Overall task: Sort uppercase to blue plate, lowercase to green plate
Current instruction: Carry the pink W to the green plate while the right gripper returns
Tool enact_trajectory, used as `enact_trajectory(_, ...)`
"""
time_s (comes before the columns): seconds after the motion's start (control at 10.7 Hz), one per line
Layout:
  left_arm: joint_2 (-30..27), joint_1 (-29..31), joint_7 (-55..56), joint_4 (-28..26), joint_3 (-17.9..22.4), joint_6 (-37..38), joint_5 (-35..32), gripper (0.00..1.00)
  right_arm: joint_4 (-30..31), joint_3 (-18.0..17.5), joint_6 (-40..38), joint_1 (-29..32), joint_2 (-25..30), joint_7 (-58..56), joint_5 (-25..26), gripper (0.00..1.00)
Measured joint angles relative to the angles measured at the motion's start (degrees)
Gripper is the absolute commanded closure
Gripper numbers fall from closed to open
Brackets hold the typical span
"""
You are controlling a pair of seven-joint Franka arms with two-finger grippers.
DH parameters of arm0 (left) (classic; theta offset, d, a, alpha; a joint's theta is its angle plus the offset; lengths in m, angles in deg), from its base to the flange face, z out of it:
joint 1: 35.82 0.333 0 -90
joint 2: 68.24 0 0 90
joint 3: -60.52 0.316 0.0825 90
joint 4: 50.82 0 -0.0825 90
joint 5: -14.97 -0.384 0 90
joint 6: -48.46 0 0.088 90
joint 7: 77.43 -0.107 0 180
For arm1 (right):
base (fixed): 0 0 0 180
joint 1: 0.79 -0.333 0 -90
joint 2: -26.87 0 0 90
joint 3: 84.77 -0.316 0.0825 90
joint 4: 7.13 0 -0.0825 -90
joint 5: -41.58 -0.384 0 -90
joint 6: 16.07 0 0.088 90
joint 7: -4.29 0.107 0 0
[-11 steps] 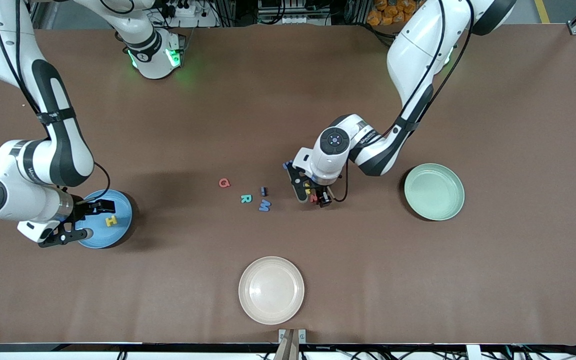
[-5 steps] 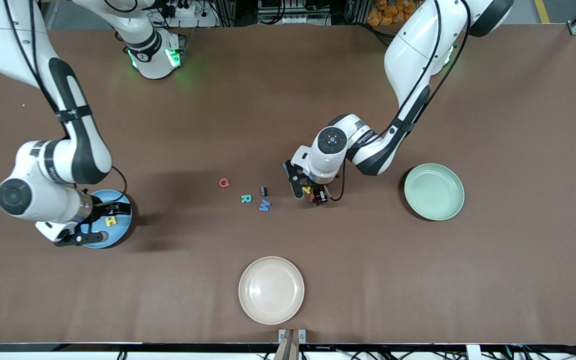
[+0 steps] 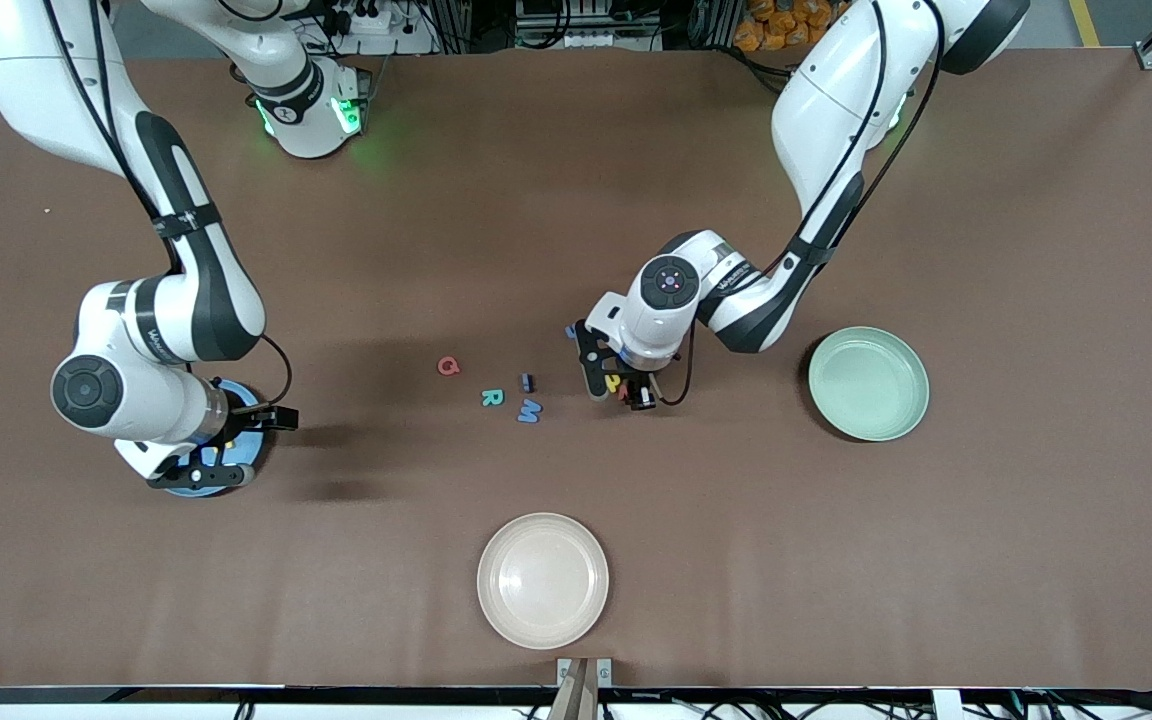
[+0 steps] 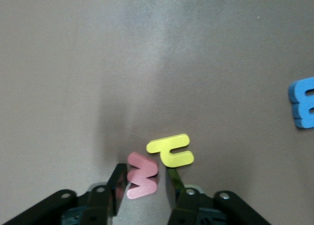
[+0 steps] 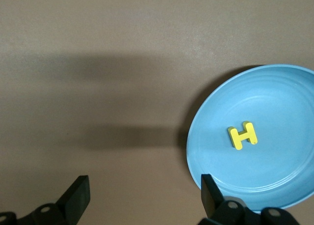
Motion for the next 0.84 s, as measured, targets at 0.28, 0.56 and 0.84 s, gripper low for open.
enact_trajectory(0.28,-0.16,0.29,-0.10,0.04,0.04,-0.16,0.00,0.91,0.69,-0.11,0.81,-2.39,-0.40,9.01,-0.04,0.00)
enact_trajectory(0.56,-0.16,0.32,-0.10,0.04,0.03,-0.16,0.01,1.00,0.87,-0.25,2.66,-7.87,-1.21,15.51,-0.12,0.00)
enact_trajectory(0.84,-0.32,2.86,-3.97,0.48,0.60,0.94,0.01,1.00,0.88,-0.24,3.82,-12.88,-1.32,18.16,-4.31,0.00)
